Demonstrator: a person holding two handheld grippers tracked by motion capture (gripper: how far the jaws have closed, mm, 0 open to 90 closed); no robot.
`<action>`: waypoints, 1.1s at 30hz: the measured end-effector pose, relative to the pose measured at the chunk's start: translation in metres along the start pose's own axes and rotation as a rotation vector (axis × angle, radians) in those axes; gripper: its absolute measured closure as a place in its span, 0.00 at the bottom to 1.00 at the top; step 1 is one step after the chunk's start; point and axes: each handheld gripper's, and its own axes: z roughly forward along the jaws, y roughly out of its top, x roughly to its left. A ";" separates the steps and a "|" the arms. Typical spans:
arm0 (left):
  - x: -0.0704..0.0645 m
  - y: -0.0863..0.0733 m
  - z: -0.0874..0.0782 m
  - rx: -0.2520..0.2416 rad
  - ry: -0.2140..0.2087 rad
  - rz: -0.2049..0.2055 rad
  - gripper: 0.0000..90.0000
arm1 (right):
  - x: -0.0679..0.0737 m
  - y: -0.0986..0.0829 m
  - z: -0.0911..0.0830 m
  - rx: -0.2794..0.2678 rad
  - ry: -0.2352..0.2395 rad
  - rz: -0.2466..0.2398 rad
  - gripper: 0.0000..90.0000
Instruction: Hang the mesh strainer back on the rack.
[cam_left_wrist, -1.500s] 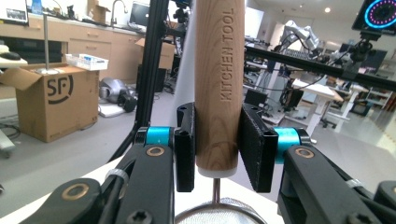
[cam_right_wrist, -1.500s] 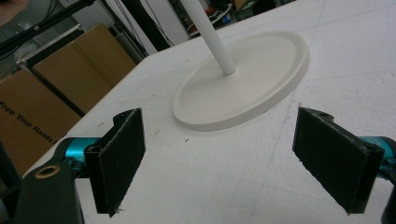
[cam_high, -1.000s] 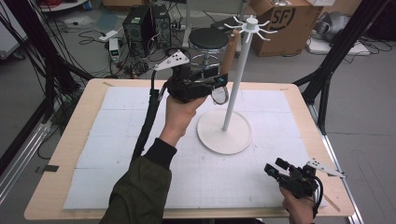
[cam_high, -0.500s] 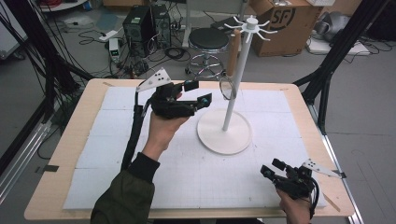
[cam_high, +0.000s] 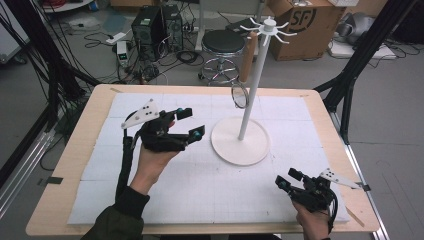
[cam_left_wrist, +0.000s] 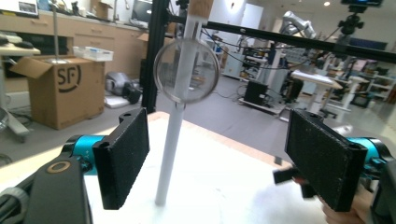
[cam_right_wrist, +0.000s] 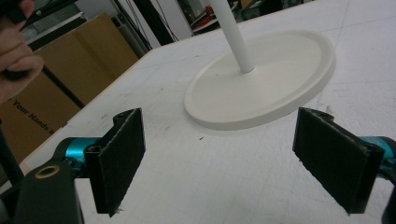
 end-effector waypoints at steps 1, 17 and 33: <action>0.002 -0.003 -0.005 -0.004 0.000 -0.005 0.25 | 0.000 0.001 0.001 0.001 0.003 0.007 0.18; 0.013 -0.050 -0.059 0.041 0.092 -0.037 0.25 | 0.010 0.005 0.014 -0.004 0.026 -0.039 0.18; 0.017 -0.099 -0.103 0.099 0.184 -0.107 0.24 | 0.022 0.009 0.034 -0.007 0.052 -0.125 0.18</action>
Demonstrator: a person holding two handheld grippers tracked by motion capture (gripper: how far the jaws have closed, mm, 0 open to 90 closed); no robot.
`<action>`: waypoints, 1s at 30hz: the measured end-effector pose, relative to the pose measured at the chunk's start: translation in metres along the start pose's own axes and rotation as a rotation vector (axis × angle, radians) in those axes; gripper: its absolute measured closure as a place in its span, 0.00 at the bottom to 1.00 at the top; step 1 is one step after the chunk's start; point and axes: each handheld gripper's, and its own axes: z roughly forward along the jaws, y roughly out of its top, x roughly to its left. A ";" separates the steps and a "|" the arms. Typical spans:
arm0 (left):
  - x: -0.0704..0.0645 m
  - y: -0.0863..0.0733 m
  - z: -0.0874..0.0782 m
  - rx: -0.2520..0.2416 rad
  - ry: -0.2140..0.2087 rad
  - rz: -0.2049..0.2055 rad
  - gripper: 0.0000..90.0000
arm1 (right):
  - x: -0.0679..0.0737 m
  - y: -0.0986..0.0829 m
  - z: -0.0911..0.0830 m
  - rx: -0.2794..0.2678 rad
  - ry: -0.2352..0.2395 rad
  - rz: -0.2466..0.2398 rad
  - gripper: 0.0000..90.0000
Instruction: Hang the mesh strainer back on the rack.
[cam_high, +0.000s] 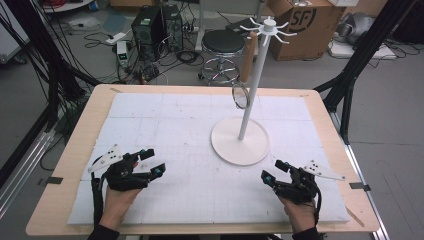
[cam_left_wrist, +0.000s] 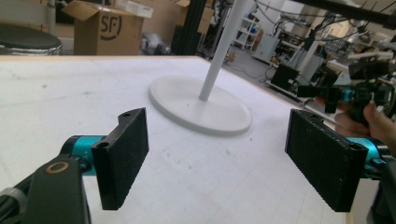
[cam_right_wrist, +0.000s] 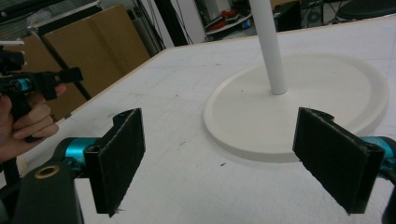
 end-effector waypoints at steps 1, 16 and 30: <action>0.001 -0.002 -0.002 -0.005 -0.004 -0.012 0.24 | 0.000 0.000 0.002 -0.003 -0.001 -0.006 0.18; 0.003 -0.014 -0.025 -0.014 0.055 -0.032 0.25 | 0.008 0.001 0.021 0.035 0.028 -0.038 0.18; 0.004 -0.015 -0.021 -0.010 0.046 -0.041 0.24 | 0.008 0.001 0.022 0.038 0.018 -0.032 0.17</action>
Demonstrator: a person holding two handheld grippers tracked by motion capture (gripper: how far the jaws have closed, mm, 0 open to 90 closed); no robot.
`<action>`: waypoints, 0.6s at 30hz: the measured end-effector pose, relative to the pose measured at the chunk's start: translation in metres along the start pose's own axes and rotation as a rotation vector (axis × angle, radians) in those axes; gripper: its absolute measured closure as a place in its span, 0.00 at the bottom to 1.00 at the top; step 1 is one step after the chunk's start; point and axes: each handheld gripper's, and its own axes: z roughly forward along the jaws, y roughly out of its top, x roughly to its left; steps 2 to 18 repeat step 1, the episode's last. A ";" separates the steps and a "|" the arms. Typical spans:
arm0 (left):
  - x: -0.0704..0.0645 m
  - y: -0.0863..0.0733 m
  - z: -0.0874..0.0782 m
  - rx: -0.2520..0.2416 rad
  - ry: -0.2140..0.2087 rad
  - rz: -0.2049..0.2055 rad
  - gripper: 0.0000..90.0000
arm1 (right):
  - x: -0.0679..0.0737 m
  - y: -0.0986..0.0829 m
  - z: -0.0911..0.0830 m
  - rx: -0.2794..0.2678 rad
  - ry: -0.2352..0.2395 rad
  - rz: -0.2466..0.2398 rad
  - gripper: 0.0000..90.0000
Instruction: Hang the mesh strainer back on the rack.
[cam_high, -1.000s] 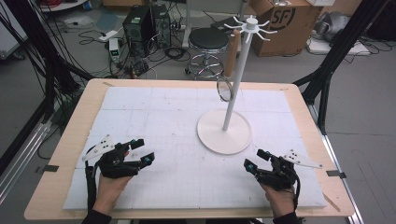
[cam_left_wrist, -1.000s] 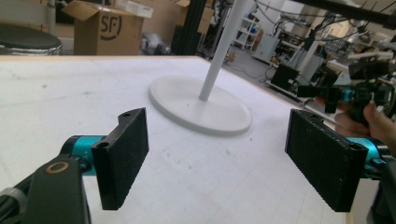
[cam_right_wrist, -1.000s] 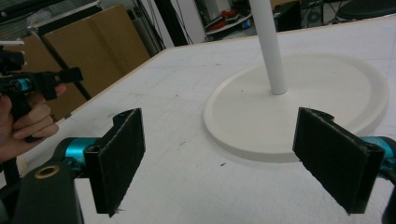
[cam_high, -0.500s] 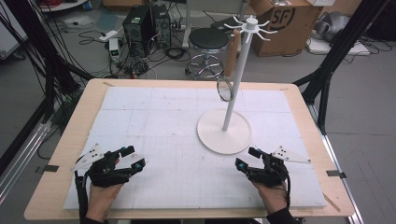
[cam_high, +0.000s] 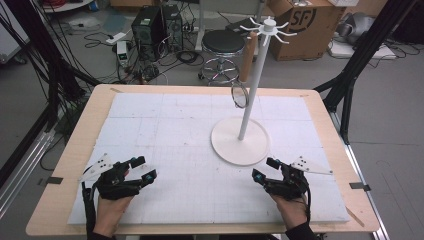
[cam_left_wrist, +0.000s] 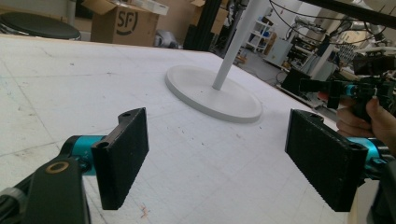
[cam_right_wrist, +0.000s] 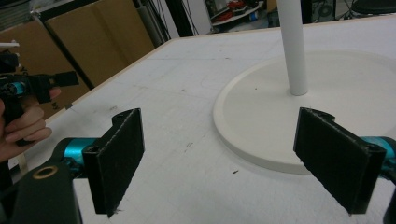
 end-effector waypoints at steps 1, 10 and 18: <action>0.000 0.000 0.000 -0.002 -0.003 -0.002 0.24 | 0.000 0.000 0.000 0.000 0.000 0.000 0.17; 0.000 0.000 0.000 -0.002 -0.003 -0.002 0.24 | 0.000 0.000 0.000 0.000 0.000 0.000 0.17; 0.000 0.000 0.000 -0.002 -0.003 -0.002 0.24 | 0.000 0.000 0.000 0.000 0.000 0.000 0.17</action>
